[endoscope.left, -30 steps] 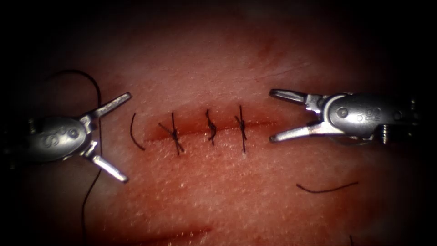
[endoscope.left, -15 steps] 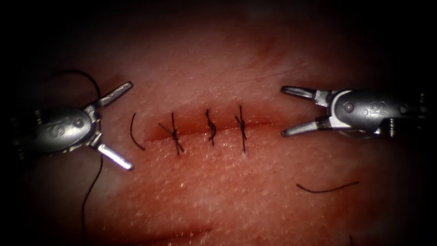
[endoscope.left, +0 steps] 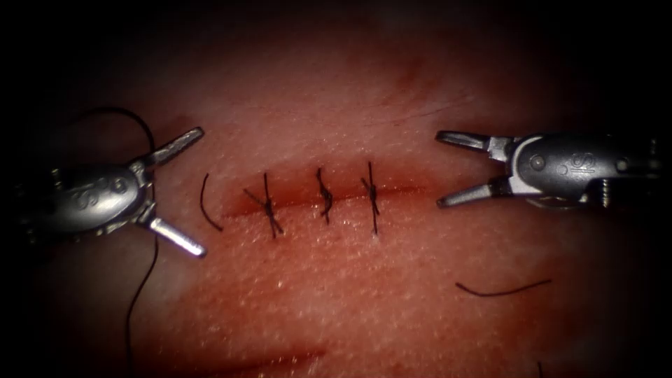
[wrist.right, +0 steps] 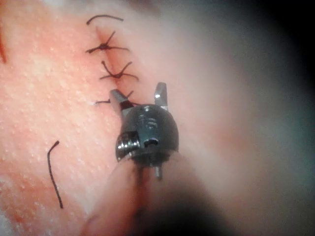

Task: Wound Closure
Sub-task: Wound closure complete

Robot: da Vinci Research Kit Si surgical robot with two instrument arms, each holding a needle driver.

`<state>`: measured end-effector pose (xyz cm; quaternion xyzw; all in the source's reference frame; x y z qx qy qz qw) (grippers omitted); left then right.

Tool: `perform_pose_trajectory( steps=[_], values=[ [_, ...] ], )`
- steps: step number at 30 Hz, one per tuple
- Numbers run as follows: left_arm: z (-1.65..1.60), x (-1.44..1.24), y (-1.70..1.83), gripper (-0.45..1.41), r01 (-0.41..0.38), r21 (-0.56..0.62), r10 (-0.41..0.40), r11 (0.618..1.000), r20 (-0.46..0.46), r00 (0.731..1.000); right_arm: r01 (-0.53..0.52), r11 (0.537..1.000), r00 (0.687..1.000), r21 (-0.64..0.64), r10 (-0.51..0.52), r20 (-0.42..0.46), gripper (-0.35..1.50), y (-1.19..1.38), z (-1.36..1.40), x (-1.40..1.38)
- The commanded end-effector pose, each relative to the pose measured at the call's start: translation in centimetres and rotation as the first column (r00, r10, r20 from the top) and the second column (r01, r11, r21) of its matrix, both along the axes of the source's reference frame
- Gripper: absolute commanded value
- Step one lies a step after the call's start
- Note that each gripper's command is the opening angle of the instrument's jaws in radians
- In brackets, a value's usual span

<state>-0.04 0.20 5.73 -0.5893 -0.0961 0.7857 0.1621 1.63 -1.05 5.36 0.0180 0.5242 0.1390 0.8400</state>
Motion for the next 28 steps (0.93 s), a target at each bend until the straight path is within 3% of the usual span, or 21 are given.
perform_pose_trajectory(
  steps=[1,14,19,22,28],
  values=[
    [0.05,-0.05,0.03,0.94,0.001,-0.001,-0.001,1.000,0.000,1.000,0.002,1.000,1.000,-0.007,-0.002,-0.001,1.35,0.03,0.03,0.07],
    [0.04,-0.06,0.02,0.83,0.004,0.004,-0.004,1.000,-0.001,1.000,-0.001,1.000,1.000,-0.013,0.000,-0.004,1.36,0.02,-0.01,0.09],
    [0.04,-0.06,0.01,0.64,0.007,0.009,-0.007,1.000,-0.001,1.000,-0.001,1.000,1.000,-0.013,0.001,-0.004,1.36,0.02,-0.01,0.08],
    [0.04,-0.06,0.01,0.31,0.013,0.026,-0.013,1.000,0.000,1.000,0.002,1.000,1.000,-0.019,-0.002,-0.003,1.36,0.02,-0.01,0.08],
    [0.03,-0.06,0.01,0.27,0.015,0.032,-0.015,0.999,0.000,1.000,-0.001,1.000,1.000,-0.021,0.001,-0.005,1.36,0.02,0.00,0.09]
  ],
)
